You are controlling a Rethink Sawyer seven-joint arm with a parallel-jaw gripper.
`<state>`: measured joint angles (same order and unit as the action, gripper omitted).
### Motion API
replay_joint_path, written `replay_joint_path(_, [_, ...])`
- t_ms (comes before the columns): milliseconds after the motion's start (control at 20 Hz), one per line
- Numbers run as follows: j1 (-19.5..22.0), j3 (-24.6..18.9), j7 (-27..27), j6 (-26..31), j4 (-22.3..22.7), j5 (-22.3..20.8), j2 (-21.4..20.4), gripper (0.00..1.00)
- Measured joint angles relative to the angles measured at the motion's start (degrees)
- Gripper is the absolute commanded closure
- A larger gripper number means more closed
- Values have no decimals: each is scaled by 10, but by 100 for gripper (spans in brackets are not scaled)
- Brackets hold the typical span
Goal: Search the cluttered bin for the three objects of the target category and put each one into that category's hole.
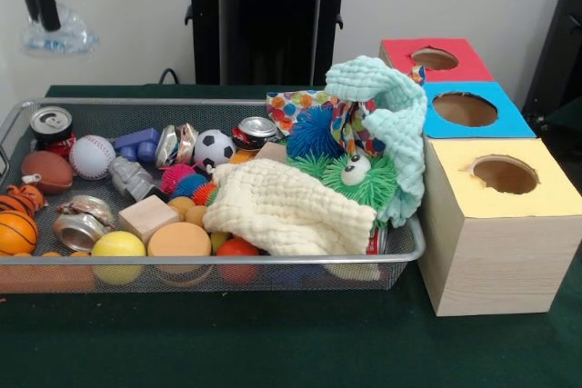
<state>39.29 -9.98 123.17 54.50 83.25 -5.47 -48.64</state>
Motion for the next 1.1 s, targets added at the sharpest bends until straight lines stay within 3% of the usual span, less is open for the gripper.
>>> replay_joint_path(400, [-79,80,76,3,-1,32,-32,100])
replay_joint_path(750, [-117,124,141,3,-1,60,-37,100])
replay_joint_path(1100, [-144,158,167,3,-1,81,-35,100])
